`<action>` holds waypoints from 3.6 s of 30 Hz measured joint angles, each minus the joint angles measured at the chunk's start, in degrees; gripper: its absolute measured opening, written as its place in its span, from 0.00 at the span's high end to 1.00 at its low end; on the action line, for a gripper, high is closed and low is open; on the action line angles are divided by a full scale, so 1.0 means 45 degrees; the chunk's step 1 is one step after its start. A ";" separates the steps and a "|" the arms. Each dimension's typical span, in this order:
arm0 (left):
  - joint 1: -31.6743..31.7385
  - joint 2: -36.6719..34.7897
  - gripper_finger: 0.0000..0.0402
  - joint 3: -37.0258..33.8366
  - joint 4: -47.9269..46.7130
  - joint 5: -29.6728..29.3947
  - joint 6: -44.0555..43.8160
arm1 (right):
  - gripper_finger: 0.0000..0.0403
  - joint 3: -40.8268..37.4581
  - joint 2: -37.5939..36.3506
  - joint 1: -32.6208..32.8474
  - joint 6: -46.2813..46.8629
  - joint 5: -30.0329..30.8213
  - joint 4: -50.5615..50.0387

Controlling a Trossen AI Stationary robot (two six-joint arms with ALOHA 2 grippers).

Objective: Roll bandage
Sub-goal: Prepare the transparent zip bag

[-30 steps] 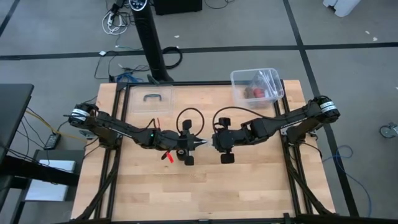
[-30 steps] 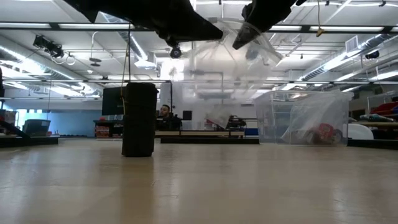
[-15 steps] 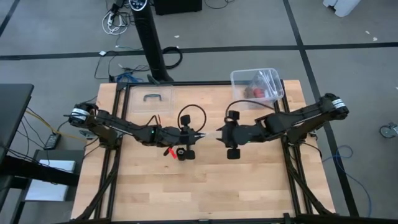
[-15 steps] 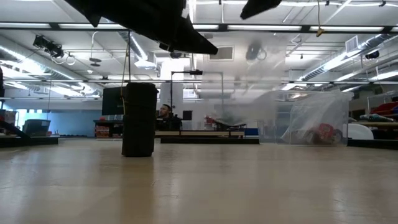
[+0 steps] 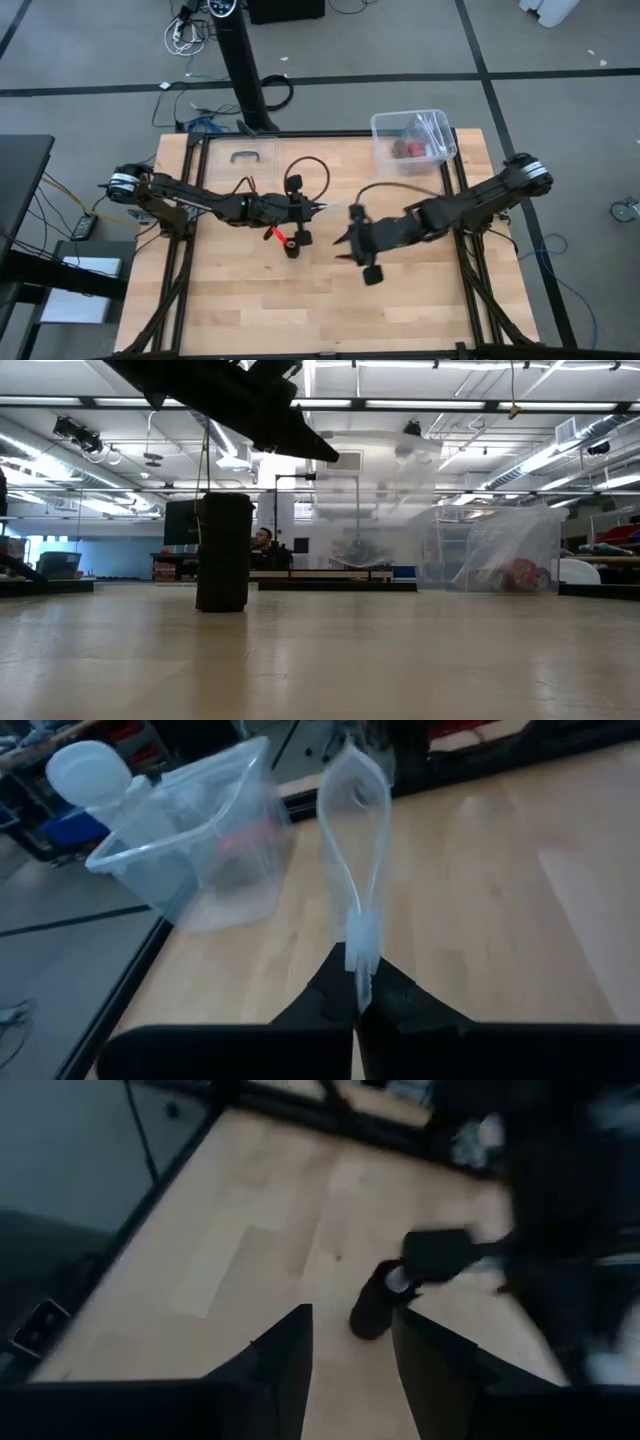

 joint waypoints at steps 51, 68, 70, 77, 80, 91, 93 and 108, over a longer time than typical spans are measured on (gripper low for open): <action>0.0446 -0.3245 0.99 -0.5177 0.4838 0.3815 -0.1125 | 0.76 -0.6834 -0.3703 -0.1360 0.0718 0.1817 0.7051; 0.0451 -0.3222 0.99 -0.5158 0.5765 0.3635 -0.1181 | 0.99 -0.6819 -0.2281 -0.2491 0.0494 -0.0038 0.8759; 0.0451 -0.3173 0.99 -0.5148 0.5868 0.3511 -0.1183 | 0.99 -0.6720 -0.1972 -0.2602 0.0499 -0.0186 0.9068; 0.0455 -0.2302 0.99 -0.4523 0.5910 0.3430 -0.1129 | 0.99 -0.5617 -0.0802 -0.2807 0.0067 -0.0807 0.9214; 0.0456 -0.1912 0.99 -0.4280 0.5917 0.3417 -0.1118 | 1.00 -0.5242 -0.0445 -0.2821 -0.0056 -0.0842 0.8924; 0.0436 -0.1202 0.99 -0.3496 0.6027 0.3315 -0.1135 | 1.00 -0.5075 -0.0055 -0.3001 0.0029 -0.0731 0.9347; 0.0422 -0.1007 0.99 -0.3289 0.6055 0.3315 -0.1089 | 1.00 -0.5095 -0.0038 -0.3082 -0.0006 -0.0731 0.9303; 0.0373 -0.0504 0.99 -0.3181 0.5587 0.3248 -0.0489 | 0.92 -0.5085 -0.2056 -0.2684 0.0844 -0.0656 0.5688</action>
